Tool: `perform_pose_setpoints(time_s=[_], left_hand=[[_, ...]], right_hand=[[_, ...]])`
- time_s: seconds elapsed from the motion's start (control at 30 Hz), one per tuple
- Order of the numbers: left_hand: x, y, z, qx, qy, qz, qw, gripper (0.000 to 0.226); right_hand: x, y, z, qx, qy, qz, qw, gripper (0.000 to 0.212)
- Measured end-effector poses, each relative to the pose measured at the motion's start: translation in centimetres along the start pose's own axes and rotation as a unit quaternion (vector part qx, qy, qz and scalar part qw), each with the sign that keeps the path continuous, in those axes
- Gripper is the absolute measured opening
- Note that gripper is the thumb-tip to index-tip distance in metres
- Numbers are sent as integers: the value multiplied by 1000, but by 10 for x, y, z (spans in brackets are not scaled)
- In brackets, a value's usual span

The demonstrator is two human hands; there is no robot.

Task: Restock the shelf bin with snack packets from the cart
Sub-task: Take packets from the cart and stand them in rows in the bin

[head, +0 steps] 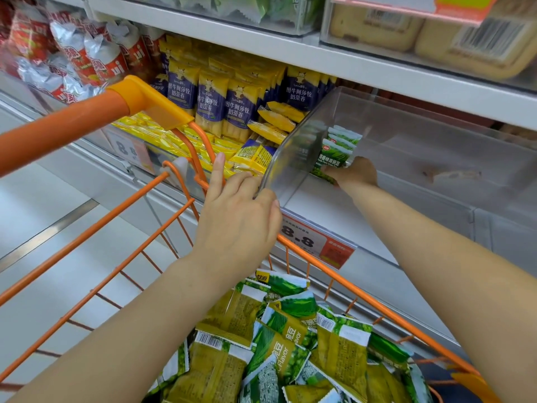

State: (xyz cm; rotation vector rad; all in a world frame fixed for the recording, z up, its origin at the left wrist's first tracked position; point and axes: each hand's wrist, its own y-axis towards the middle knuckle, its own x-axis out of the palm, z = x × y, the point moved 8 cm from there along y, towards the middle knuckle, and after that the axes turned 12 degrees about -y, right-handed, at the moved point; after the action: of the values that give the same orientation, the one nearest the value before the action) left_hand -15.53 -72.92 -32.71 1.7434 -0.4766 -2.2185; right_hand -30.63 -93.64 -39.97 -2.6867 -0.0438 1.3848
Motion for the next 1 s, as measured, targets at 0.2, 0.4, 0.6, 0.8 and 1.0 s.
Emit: perform_pose_setpoints(time_s=[0.2, 0.4, 0.6, 0.8, 1.0], left_hand=[[-30, -5, 20, 0, -109, -25, 994, 43], [-29, -52, 61, 28, -131, -237, 962, 28], [18, -86, 91, -37, -5, -320, 947, 66], [31, -94, 78, -211, -256, -390, 859, 43], [-4, -102, 76, -352, -733, -346, 467, 37]], right_hand=[[-50, -68, -14, -11, 89, 5, 996, 37], [-89, -204, -31, -256, 92, 46, 961, 13], [-70, -234, -1, -278, 6, 30, 960, 12], [-70, -231, 15, -232, 137, -13, 963, 13], [-67, -243, 4, -259, 273, -191, 907, 23]])
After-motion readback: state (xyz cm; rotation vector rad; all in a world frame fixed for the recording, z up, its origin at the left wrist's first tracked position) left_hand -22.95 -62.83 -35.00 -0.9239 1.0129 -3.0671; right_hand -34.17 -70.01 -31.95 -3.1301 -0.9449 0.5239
